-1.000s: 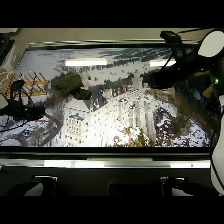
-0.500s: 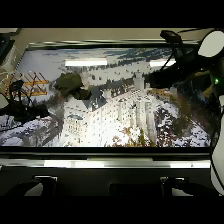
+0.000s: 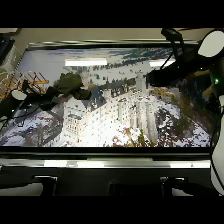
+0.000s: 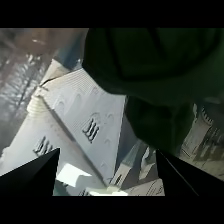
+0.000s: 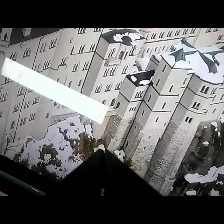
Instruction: Fold the clothes and pants, and hang the long-sleeved shirts on hangers.
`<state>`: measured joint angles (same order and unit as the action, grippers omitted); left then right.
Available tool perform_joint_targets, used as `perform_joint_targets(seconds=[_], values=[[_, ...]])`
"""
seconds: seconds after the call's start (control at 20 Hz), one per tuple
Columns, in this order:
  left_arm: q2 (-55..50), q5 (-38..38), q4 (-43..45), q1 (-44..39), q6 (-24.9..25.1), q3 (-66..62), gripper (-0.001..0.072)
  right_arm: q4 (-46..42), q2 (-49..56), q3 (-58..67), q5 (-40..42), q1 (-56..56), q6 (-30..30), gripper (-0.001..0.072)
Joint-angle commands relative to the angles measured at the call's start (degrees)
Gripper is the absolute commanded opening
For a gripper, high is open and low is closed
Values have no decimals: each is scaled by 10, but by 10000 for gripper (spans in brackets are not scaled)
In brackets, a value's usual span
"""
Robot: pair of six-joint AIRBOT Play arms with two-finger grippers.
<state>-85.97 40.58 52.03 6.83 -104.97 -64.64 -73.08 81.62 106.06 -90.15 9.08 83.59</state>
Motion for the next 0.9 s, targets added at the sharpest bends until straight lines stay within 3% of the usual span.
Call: perform_joint_targets(seconds=[0.0,0.2,0.3,0.35,0.65,0.85], values=[[-127,-63,-133,2,33,-60,720,0,0,0,3,0,2,37],[-198,-70,-133,1,45,-143,697,0,1,0,11,0,5,37],[-219,-55,-133,-1,45,-170,198,0,1,0,21,0,18,38],[-222,-40,-134,-4,59,-179,24,0,1,0,25,0,19,38],[-180,170,-134,-58,164,-211,18,7,-21,0,52,0,25,35],[-124,241,-128,-207,159,-184,18,2,-78,0,32,0,1,35]])
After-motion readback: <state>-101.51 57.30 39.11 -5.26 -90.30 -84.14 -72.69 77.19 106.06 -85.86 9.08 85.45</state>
